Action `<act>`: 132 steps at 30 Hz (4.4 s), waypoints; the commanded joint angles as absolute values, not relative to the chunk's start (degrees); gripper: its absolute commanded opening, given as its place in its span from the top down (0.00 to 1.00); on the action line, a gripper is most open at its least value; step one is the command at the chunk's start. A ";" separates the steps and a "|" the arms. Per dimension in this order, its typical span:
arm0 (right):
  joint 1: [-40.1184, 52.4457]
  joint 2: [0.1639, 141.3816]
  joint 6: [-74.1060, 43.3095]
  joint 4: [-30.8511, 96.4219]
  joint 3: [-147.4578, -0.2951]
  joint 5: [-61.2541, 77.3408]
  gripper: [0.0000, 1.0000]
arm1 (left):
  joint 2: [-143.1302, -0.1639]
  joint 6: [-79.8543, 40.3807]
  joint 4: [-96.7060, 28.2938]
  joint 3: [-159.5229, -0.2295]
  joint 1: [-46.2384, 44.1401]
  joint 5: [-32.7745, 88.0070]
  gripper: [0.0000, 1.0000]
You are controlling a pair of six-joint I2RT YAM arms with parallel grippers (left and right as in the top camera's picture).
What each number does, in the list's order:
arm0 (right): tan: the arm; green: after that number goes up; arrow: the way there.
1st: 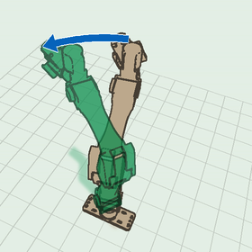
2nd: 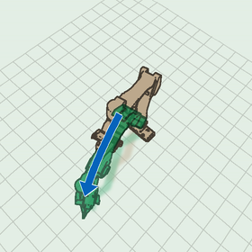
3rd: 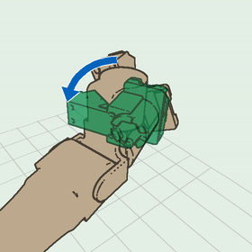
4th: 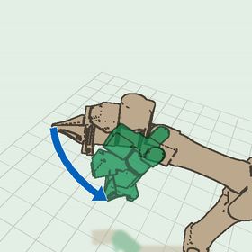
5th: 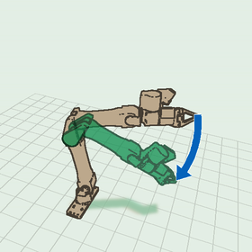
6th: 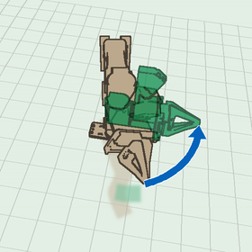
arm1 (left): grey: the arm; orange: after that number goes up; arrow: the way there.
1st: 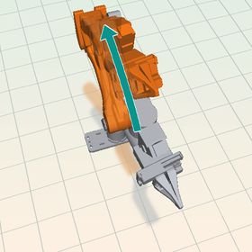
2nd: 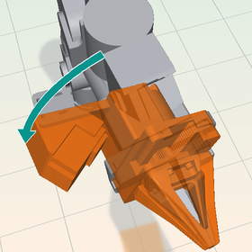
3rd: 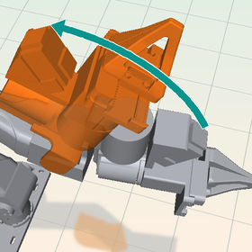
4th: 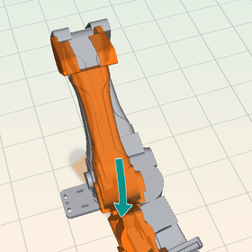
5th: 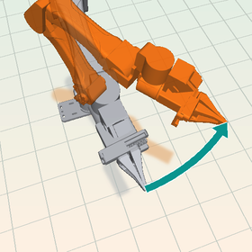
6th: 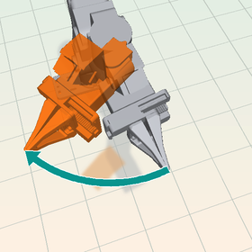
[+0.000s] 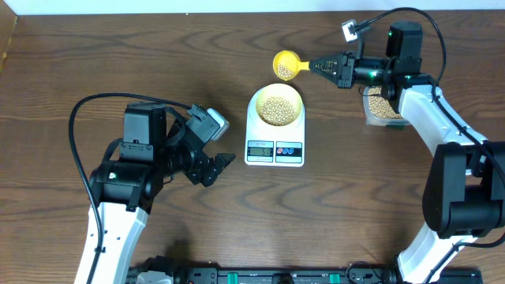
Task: Scoop item into bowl and weigh 50g on scale
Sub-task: 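Carry the empty scoop right to the clear soybean tub, then dip the scoop into the soybeans in the tub with the right gripper, then carry the filled scoop left over the yellow bowl on the scale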
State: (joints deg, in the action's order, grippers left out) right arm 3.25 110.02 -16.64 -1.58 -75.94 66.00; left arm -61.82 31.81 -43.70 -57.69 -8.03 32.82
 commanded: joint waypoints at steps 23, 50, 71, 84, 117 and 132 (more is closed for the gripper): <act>-12.14 92.86 -14.04 17.65 -75.99 45.08 0.98 | -61.84 32.56 -43.90 -57.47 -7.79 32.73 0.16; -19.33 90.41 8.54 42.54 -75.99 26.74 0.99 | -61.84 32.56 -43.90 -57.47 -7.79 32.73 0.16; -6.24 90.43 10.44 42.02 -75.99 -10.85 0.99 | -61.84 32.56 -43.90 -57.47 -7.79 32.73 0.16; -3.27 90.32 10.39 37.82 -75.99 -5.87 0.99 | -61.84 32.56 -43.90 -57.47 -7.79 32.73 0.16; 17.96 99.59 15.31 13.23 -75.96 27.33 0.99 | -61.84 32.56 -43.90 -57.47 -7.79 32.73 0.16; 21.28 100.40 15.31 22.11 -75.96 23.07 0.99 | -61.84 32.56 -43.90 -57.47 -7.79 32.73 0.16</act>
